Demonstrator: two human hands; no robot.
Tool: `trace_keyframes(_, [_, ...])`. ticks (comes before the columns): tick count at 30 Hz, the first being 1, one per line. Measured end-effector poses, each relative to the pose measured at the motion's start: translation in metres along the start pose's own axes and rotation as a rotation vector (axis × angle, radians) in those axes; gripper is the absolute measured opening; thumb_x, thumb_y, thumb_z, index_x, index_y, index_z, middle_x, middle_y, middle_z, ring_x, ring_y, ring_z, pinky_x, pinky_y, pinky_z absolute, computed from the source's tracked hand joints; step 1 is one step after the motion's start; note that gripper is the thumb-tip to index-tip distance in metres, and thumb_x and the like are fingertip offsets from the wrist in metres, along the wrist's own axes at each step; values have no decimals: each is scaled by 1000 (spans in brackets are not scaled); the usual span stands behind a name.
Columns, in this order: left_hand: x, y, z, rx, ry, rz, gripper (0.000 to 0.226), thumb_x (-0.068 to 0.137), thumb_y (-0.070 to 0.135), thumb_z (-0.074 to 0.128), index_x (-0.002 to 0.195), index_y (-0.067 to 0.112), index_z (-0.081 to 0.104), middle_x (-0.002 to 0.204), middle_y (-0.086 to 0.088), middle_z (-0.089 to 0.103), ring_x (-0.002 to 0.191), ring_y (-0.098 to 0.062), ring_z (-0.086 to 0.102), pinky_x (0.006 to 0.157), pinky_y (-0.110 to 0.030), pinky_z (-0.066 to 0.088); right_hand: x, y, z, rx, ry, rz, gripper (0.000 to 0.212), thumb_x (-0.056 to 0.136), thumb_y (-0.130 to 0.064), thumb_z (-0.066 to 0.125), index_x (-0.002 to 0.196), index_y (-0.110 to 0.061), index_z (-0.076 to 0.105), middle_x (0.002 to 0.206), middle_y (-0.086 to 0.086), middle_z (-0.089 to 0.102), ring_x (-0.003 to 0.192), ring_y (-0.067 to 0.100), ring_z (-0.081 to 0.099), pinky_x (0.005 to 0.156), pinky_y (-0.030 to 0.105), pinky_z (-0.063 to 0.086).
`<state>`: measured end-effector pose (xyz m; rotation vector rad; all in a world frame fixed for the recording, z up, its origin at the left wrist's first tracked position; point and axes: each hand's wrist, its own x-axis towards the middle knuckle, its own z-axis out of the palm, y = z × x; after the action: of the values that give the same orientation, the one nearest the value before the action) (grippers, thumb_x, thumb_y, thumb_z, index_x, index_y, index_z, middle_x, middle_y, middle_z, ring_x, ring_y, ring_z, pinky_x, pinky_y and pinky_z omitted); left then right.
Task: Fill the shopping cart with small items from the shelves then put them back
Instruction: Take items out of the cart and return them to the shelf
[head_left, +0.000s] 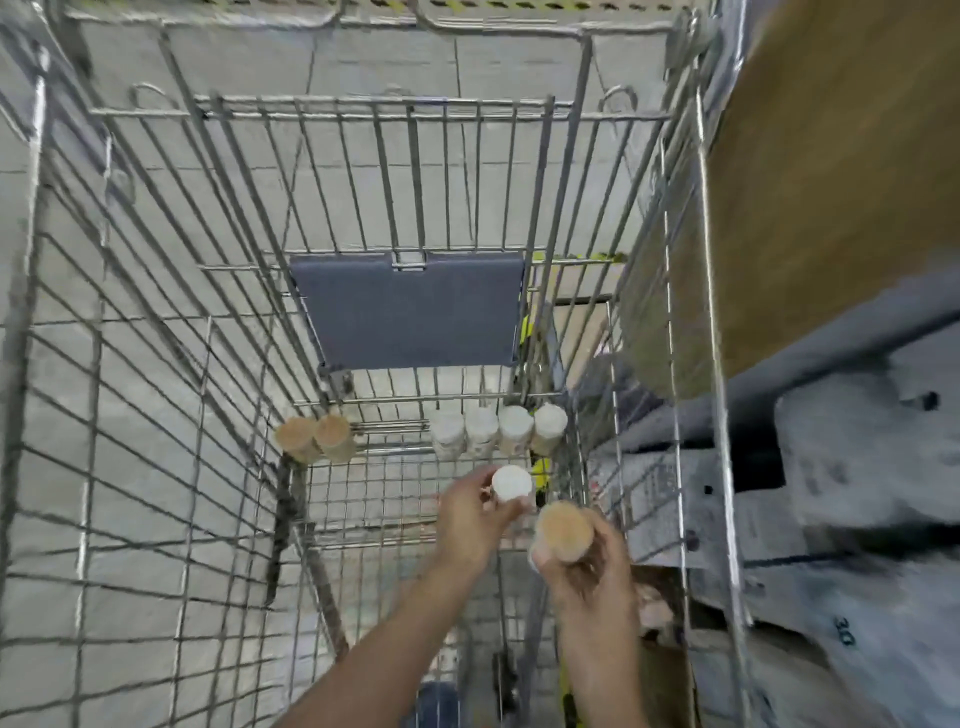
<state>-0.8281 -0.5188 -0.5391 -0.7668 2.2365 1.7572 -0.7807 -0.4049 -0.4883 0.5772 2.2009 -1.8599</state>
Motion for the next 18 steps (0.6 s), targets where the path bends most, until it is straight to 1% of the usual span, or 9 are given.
trace_keyframes(2, [20,-5,14,10,-36,24,33,77,14,78,105,22,63,83,16,63,76,-2,57,63,-7,44,9,5,2,27,30,11,55,82,9,65,109,-37,50,115,-12,57,112,17,55,85,16,51])
trace_keyframes(4, [40,-9,27,57,-75,21,37,79,16,75,115,20,64,90,8,66,82,-8,59,70,-19,47,14,11,2,31,46,24,54,83,8,64,110,-36,49,114,-16,55,105,9,55,73,11,48])
trace_keyframes(6, [59,-16,39,170,-81,22,43,79,20,75,120,19,62,100,2,68,92,-16,61,78,-27,50,16,22,3,33,68,26,54,81,6,68,111,-36,52,116,-15,57,104,3,56,70,10,49])
trace_keyframes(8, [74,-22,49,230,-87,13,46,77,23,77,120,21,62,105,-1,69,96,-21,63,82,-35,52,17,32,4,32,110,35,55,75,9,72,116,-25,57,117,-3,62,103,10,60,67,9,51])
trace_keyframes(9, [78,-22,53,240,-88,11,46,76,23,77,120,21,63,106,-1,69,97,-21,63,83,-35,52,17,34,4,33,124,32,56,73,11,74,116,-20,58,116,1,64,100,14,62,66,9,51])
trace_keyframes(11, [85,-24,60,259,-77,24,44,77,22,76,118,18,63,109,-2,69,99,-21,63,82,-32,50,18,34,5,68,139,21,54,70,13,74,110,-21,60,111,3,67,93,10,65,64,8,50])
trace_keyframes(14, [88,-25,70,256,-56,30,44,77,27,77,117,17,63,109,-1,68,98,-20,62,79,-31,49,19,28,4,104,133,32,53,69,12,76,102,-26,60,105,-5,68,84,-4,64,61,6,48])
trace_keyframes(16, [87,-27,74,241,-54,34,44,76,30,77,116,18,63,109,2,67,95,-20,64,78,-33,50,21,26,3,102,131,39,53,68,7,80,102,-29,61,101,-10,68,87,-4,64,62,8,49])
trace_keyframes(18, [87,-29,72,175,-76,5,48,76,32,78,118,17,61,107,5,65,92,-19,64,78,-34,51,24,25,3,88,134,31,53,67,2,83,104,-29,62,100,-11,69,90,-1,64,64,8,49])
